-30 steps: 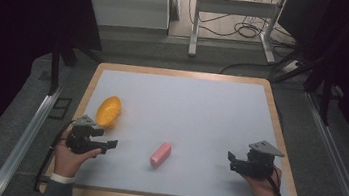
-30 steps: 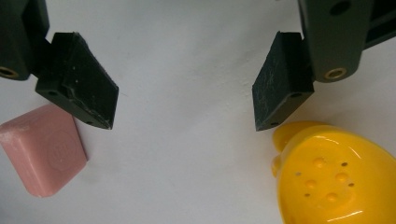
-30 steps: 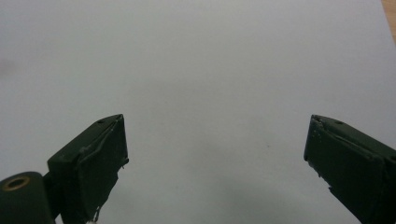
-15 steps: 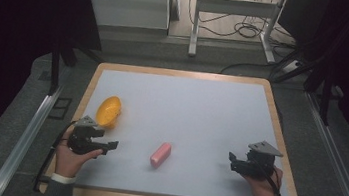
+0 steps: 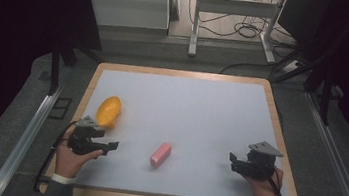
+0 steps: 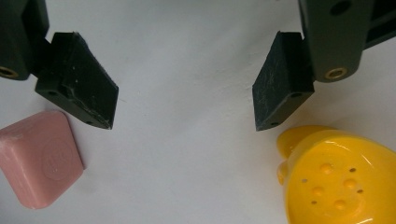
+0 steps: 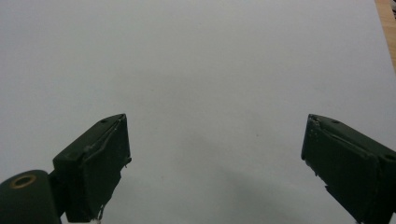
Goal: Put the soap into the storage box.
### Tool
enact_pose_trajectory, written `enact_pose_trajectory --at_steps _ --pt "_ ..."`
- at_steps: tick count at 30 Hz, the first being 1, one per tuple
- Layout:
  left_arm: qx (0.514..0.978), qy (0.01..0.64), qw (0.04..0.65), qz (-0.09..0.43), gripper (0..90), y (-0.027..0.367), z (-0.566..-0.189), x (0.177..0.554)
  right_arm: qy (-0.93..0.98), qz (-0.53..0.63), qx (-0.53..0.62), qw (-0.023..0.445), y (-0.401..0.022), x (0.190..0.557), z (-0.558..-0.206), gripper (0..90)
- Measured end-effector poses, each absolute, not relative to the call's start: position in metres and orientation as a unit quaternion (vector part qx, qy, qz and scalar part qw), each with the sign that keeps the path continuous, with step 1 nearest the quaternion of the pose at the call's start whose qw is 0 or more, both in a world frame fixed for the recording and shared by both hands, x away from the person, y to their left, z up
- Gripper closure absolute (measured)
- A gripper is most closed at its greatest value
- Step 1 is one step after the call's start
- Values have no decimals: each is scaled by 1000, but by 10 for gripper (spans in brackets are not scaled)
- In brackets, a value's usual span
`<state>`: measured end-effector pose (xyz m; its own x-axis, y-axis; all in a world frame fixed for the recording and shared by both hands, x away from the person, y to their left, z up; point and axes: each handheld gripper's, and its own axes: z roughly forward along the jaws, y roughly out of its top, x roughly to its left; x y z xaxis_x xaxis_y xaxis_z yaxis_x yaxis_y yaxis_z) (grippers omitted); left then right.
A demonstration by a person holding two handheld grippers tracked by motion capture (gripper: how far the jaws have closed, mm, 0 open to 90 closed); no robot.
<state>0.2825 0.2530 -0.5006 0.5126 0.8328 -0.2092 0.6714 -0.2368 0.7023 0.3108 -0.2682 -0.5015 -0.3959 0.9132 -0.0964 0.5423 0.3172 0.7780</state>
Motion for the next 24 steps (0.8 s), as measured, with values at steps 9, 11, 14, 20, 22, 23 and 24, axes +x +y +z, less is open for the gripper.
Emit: enact_pose_trajectory --at_steps 9,11,14,20,22,23,24 --pt "780 476 390 112 230 249 -491 276 762 339 479 275 -271 310 -501 78" --pt "781 473 390 118 230 247 -486 273 761 341 479 275 -272 309 -500 78" --pt "778 477 389 122 230 247 -482 271 759 343 479 276 -273 308 -498 79" --pt "781 475 387 123 234 243 -477 271 758 346 479 276 -276 308 -497 79" --pt "783 474 384 123 234 241 -476 272 758 346 480 276 -278 308 -497 80" --pt "786 472 382 121 234 239 -473 272 758 346 480 275 -278 308 -497 80" --pt "787 470 381 122 234 238 -472 272 757 347 480 275 -278 308 -497 80"
